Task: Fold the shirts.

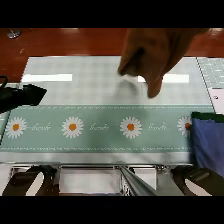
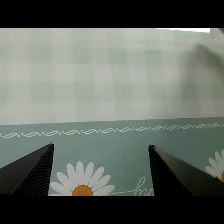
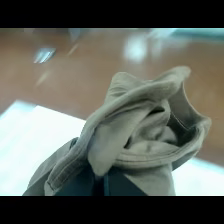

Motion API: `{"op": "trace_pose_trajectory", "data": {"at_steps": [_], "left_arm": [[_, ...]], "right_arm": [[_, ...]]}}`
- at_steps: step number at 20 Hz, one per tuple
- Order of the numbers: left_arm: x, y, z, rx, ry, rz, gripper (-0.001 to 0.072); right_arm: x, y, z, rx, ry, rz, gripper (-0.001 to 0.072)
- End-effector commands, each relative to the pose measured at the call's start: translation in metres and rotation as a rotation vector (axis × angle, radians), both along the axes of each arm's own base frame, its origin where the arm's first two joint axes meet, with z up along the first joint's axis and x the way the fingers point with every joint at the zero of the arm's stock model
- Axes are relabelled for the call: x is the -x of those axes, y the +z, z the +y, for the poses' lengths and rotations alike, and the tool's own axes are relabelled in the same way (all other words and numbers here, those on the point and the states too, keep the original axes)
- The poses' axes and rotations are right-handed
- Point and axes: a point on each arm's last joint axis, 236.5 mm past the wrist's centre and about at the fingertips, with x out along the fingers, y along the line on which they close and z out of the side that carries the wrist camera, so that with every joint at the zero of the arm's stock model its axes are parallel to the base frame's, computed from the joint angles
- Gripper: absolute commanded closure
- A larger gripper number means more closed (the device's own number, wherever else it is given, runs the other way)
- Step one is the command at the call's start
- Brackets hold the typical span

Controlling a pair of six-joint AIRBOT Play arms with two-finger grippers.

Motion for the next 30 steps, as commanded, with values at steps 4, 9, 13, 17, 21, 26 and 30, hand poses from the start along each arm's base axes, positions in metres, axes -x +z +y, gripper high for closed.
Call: {"op": "trace_pose_trajectory", "data": {"at_steps": [4,9,13,17,21,26,30], "left_arm": [[-0.010,-0.018,-0.005,0.032,0.006,0.043,0.0006],[-0.009,-0.044,-0.014,0.069,-0.022,0.164,0.0006],[0.006,-0.061,-0.014,0.047,-0.046,0.257,0.0006],[0.095,-0.153,-0.052,0.165,-0.168,0.648,0.0006],[0.072,-0.173,-0.112,0.502,-0.227,0.466,0.0006],[0.018,-0.186,-0.119,0.498,-0.186,0.399,0.0009],[0.009,-0.186,-0.148,0.501,-0.330,0.479,0.0684]], "right_arm": [[0.025,-0.238,0.164,0.103,0.241,0.475,0.0685],[0.029,-0.366,0.249,0.019,0.256,0.755,0.0091],[-0.038,-0.324,0.109,0.115,0.072,0.769,0.0089],[-0.026,-0.328,-0.103,0.156,-0.378,0.822,0.0090],[0.056,-0.408,-0.142,-0.061,-0.516,0.949,0.0100],[0.092,-0.455,-0.107,-0.177,-0.472,1.033,0.0100],[0.092,-0.461,-0.077,-0.211,-0.421,1.062,0.0100]]}}
